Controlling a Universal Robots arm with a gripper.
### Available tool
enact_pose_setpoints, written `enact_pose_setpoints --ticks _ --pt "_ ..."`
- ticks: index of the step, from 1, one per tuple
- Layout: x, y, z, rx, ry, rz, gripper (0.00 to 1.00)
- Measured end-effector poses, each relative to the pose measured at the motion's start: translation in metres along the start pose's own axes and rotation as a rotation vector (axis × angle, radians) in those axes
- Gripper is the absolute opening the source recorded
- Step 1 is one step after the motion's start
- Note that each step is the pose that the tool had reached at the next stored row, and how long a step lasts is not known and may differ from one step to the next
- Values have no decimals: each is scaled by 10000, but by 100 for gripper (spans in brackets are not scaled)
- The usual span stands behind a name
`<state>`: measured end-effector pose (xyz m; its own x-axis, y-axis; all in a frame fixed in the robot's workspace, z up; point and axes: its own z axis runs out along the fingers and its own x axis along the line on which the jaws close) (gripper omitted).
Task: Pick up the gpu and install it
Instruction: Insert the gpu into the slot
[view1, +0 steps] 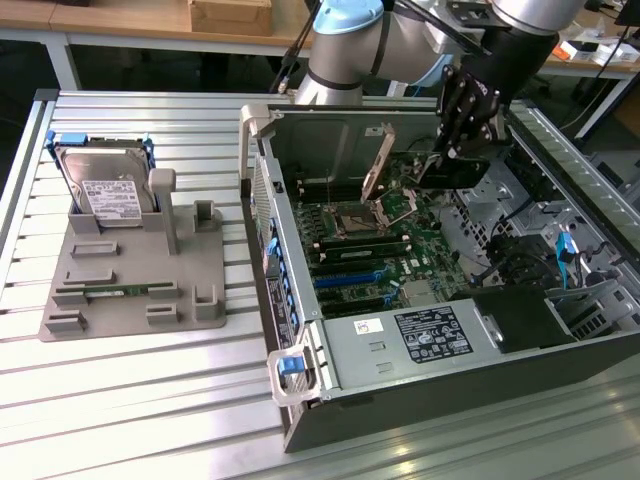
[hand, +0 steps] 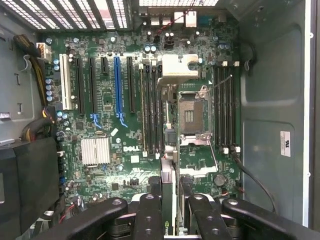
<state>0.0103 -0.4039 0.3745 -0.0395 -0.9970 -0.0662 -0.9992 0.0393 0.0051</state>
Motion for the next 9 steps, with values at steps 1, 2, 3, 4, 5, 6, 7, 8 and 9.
enact_pose_setpoints --ticks 1,2,3,4,5,6,7,8,9 --pt "7 3 6 0 0 1 25" --pt "11 4 8 0 0 1 25" --pt "13 5 10 -1 2 0 25" --pt "17 6 13 -1 2 -1 25" --pt "19 6 15 -1 3 -1 25" --pt "21 7 18 -1 2 -1 25" --pt "22 8 21 -1 2 -1 25" --pt "23 9 24 -1 2 -1 25" --pt "24 10 27 -1 3 -1 25"
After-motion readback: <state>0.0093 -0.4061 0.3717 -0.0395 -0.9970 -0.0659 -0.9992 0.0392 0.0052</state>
